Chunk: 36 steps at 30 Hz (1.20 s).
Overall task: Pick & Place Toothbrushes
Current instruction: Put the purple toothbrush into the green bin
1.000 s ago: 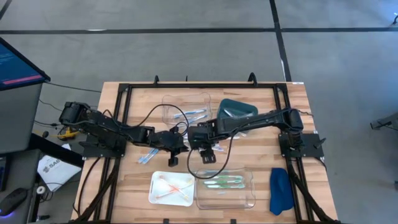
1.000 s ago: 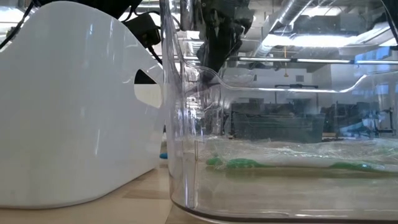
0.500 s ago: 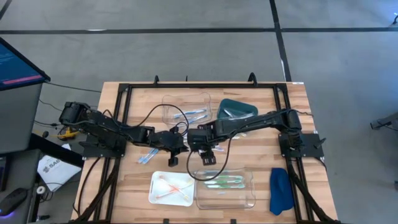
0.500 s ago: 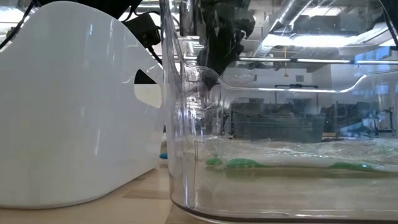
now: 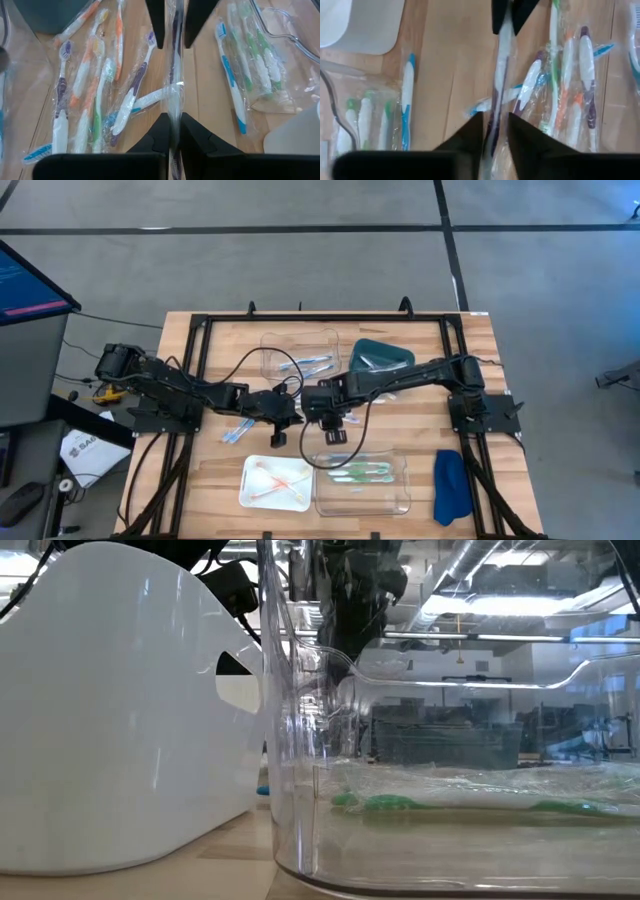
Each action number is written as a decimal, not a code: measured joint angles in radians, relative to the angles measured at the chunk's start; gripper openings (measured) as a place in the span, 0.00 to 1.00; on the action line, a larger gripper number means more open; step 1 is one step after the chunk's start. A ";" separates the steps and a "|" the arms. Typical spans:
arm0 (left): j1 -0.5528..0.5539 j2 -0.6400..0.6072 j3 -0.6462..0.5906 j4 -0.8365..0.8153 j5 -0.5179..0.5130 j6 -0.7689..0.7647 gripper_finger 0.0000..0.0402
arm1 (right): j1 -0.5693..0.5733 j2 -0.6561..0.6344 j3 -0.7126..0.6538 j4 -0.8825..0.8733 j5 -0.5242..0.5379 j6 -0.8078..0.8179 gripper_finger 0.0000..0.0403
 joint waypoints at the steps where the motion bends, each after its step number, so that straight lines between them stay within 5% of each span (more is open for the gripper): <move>1: 0.000 0.000 0.000 0.000 -0.002 -0.001 0.03 | 0.000 0.000 0.000 -0.001 0.000 0.000 0.16; 4: 0.000 0.000 0.000 0.000 0.006 -0.004 0.03 | 0.000 0.000 0.000 -0.004 0.003 0.003 0.05; 17: -0.020 -0.054 -0.001 0.002 0.052 0.006 0.19 | 0.001 0.000 0.000 -0.037 -0.001 0.000 0.04; 28: -0.075 -0.376 -0.075 0.004 0.048 0.053 0.23 | 0.001 -0.041 -0.002 -0.039 0.017 -0.003 0.04; 36: -0.126 -0.580 -0.175 0.024 -0.051 0.050 0.23 | -0.027 -0.212 -0.001 -0.068 0.242 0.166 0.04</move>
